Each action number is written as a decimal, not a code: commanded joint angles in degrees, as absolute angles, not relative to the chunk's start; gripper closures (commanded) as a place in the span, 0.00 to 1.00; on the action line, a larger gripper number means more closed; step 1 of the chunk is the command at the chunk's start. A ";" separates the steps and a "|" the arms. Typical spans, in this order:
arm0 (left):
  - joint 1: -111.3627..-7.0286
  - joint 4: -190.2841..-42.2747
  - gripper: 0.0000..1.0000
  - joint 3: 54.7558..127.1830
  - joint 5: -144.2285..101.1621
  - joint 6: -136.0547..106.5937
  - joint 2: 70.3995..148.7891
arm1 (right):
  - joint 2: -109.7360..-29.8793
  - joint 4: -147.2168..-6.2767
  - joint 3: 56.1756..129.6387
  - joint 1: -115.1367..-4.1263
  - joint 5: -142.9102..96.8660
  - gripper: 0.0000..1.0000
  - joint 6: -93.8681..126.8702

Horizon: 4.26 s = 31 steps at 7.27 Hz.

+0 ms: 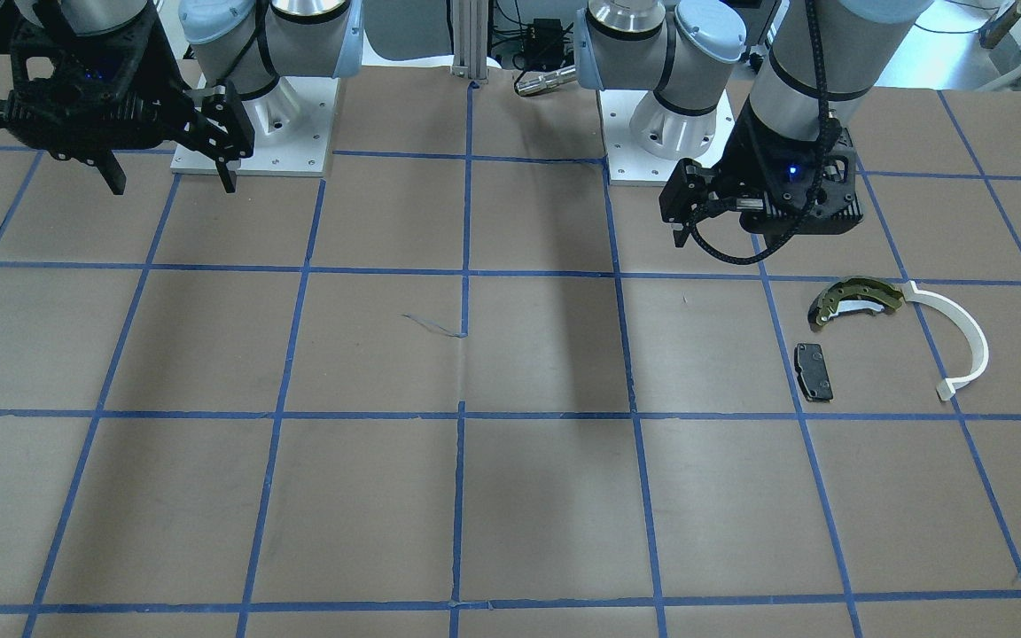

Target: Place bearing gear from tray to pile

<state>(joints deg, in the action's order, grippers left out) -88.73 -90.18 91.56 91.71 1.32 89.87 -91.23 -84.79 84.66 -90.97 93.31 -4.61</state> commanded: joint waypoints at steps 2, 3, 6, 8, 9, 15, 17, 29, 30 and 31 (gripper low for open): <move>-88.77 -92.11 0.00 92.28 91.41 2.11 87.89 | -91.14 -85.16 84.81 -90.88 91.85 0.00 -2.81; -88.68 -92.11 0.00 92.37 91.84 2.11 87.98 | -90.97 -84.82 84.81 -90.01 92.02 0.00 -3.33; -88.15 -92.02 0.00 92.46 91.93 2.20 88.15 | -91.40 -84.55 84.55 -83.62 92.99 0.00 -5.26; -88.15 -91.76 0.00 92.37 91.93 2.20 88.42 | -91.49 -84.46 84.90 -73.01 92.81 0.00 -16.99; -88.15 -91.76 0.00 92.37 91.93 2.20 88.42 | -91.06 -84.81 85.25 -67.12 92.64 0.00 -24.53; -88.15 -91.76 0.00 92.46 92.02 2.29 88.59 | -75.02 -111.29 95.69 -42.21 93.25 0.00 -43.99; -88.15 -91.76 0.00 92.37 91.94 2.29 88.59 | -68.50 -121.00 96.77 -36.16 92.91 0.00 -46.49; -88.07 -91.67 0.00 92.46 95.17 2.29 88.77 | -59.50 -123.49 96.86 -31.90 95.71 0.51 -48.25; -88.07 -91.50 0.00 92.46 95.27 2.11 88.94 | -59.50 -123.83 96.86 -31.90 95.63 0.60 -48.43; -88.15 -91.41 0.00 93.33 95.27 2.20 88.68 | -59.50 -124.19 96.86 -31.90 95.63 0.65 -48.43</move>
<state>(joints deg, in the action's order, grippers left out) -88.09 -91.53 92.69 95.04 2.19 88.80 -59.51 -123.82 96.85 -31.91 95.63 -48.36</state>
